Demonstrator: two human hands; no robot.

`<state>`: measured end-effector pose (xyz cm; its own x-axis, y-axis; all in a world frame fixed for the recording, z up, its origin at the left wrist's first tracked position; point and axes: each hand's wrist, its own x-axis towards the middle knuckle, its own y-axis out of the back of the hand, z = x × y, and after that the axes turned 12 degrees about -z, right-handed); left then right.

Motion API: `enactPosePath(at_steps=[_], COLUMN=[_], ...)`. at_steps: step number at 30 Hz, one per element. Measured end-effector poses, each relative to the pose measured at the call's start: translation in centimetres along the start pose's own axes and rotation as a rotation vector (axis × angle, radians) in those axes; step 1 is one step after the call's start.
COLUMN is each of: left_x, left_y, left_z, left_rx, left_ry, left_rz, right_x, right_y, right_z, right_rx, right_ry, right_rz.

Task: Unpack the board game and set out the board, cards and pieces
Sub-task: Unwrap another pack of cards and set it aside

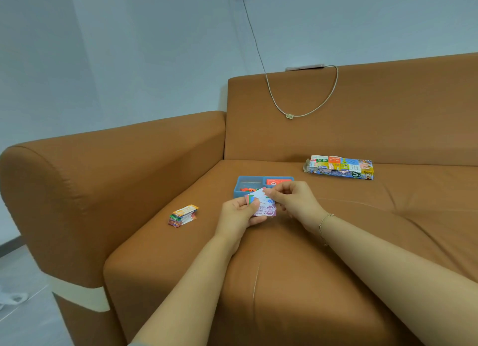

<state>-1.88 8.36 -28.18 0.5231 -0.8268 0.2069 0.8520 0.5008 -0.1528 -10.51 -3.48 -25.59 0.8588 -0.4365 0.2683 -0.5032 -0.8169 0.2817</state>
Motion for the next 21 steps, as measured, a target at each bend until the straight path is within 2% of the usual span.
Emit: enactPosePath(at_steps=[5, 21], left_x=[0.05, 0.13], left_y=[-0.02, 0.07], left_z=[-0.07, -0.32], left_rx=[0.007, 0.023], left_ry=[0.016, 0.016], left_rz=[0.01, -0.008], right_x=[0.09, 0.2], right_y=[0.38, 0.39], right_z=[0.06, 0.04], right_rx=[-0.064, -0.025], right_ry=[-0.058, -0.075], right_rz=[-0.085, -0.074])
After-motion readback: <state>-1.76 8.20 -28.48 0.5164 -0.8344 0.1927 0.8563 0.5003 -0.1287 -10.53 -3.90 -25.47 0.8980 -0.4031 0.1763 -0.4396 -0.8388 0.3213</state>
